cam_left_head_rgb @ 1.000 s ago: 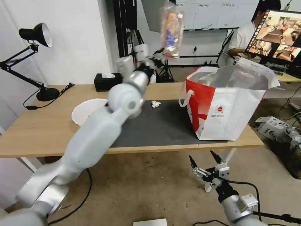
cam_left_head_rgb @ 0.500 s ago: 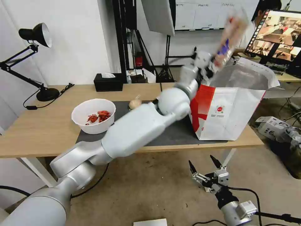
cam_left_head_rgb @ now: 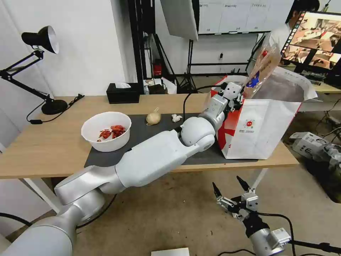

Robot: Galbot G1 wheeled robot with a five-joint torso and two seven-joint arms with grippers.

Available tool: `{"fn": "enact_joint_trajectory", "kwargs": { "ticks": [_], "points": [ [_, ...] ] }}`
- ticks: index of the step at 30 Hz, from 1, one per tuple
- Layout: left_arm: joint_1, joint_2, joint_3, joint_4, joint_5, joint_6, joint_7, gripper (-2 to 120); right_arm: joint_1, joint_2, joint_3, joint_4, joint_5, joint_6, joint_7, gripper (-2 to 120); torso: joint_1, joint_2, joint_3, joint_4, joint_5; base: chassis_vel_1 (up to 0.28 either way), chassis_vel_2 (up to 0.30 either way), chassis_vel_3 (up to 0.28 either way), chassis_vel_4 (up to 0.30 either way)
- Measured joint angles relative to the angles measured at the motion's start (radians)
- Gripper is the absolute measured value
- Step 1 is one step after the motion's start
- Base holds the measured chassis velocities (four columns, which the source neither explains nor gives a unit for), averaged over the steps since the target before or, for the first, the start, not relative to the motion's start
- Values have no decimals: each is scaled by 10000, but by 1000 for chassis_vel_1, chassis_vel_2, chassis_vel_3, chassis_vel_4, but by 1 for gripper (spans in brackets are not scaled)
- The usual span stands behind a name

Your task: Pick up the trash from the table and place it into the takeout bag.

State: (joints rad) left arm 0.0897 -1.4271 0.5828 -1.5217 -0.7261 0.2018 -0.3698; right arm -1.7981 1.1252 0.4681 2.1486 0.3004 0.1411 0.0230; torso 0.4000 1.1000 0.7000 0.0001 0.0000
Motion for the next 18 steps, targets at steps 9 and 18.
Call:
{"fn": "enact_joint_trajectory", "kwargs": {
  "ticks": [9,18],
  "points": [
    [-275,152,-48,-464,-653,191,-383,38,68,12,-201,-57,12,-40,-11,100,0,0,0,-2,0,0,0,0,0],
    [-271,1044,-693,-1439,-1086,205,-688,72,53,47,-159,66,23,-51,-14,100,0,0,-1,1,0,0,0,0,0]
  ]
}}
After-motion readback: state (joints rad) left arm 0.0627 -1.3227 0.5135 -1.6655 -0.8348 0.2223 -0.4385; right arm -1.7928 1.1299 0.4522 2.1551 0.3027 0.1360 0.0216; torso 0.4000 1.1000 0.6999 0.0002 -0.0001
